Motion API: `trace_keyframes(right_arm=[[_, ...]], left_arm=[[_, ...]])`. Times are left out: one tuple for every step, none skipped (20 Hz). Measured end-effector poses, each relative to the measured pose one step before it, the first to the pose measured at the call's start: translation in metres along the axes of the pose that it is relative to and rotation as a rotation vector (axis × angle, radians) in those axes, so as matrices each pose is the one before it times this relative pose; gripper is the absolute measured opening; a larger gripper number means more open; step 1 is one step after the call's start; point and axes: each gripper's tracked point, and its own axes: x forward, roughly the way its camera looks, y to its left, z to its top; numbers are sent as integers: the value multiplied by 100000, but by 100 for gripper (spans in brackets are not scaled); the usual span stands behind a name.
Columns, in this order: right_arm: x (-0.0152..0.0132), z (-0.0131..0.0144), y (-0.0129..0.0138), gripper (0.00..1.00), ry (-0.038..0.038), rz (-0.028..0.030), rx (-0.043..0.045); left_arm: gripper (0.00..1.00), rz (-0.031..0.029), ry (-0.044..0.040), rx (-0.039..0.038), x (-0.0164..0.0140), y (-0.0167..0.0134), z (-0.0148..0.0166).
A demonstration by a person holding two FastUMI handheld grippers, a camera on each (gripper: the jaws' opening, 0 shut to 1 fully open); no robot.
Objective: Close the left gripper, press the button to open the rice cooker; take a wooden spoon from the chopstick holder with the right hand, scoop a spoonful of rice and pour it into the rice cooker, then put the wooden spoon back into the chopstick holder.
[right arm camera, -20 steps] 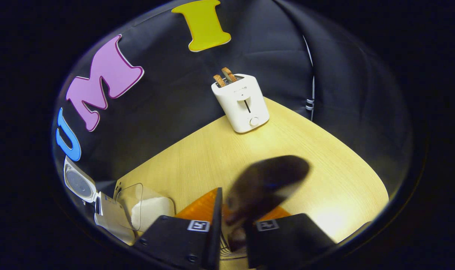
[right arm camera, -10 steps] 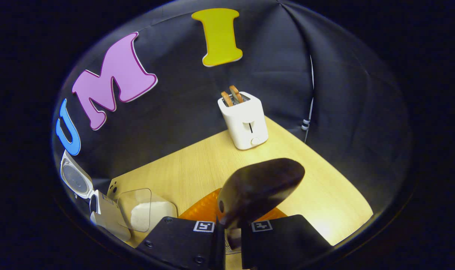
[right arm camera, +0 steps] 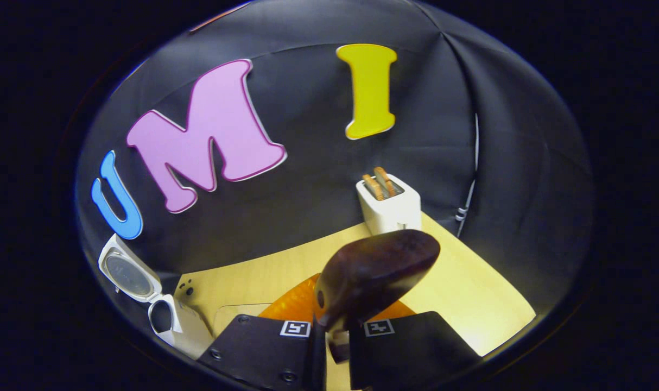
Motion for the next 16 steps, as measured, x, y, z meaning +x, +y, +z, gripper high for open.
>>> trace_keyframes(right_arm=[[357,-981,1493,20,857,789,-1270],[470,-1036,1436,20,847,673,-1146],[542,-1015,1406,20,517,685,-781],[676,-951,1483,20,555,1158,-460],[579,-816,1402,21,310,1050,-940],[643,-776,1271,21,153,1106,-1527],[664,-752,954,21,-119,570,-2159],[664,-883,758,20,210,117,-2413],[598,-1019,517,20,631,-237,-2329],[714,-965,548,20,639,-564,-1750],[682,-856,313,20,463,-819,-1256],[701,-763,191,20,396,-848,-1305],[595,-858,-45,20,194,-1054,-2252],[570,-752,-216,20,429,-1396,-2916],[474,-903,-47,21,559,-1445,-3049],[499,-992,-285,20,1041,-1354,-2542]], left_arm=[[95,-648,-554,-1243,142,497,358],[95,-851,-306,-1518,51,326,426],[95,-1118,-185,-1405,90,310,265],[95,-919,-79,-850,4,397,326],[95,-418,-576,199,-37,496,220],[95,415,-1253,1145,-38,622,350],[96,313,69,1148,-24,531,-112],[92,-144,1076,863,-78,358,-233],[95,-54,1147,441,-60,324,-369],[95,-438,994,30,-90,295,-376],[96,-369,1094,-7,68,332,-348],[95,29,1162,83,3,402,-388],[95,252,1142,317,-117,443,-445],[96,874,807,716,114,501,-272],[96,1050,714,791,142,536,-277],[96,462,711,-56,75,296,-217]])
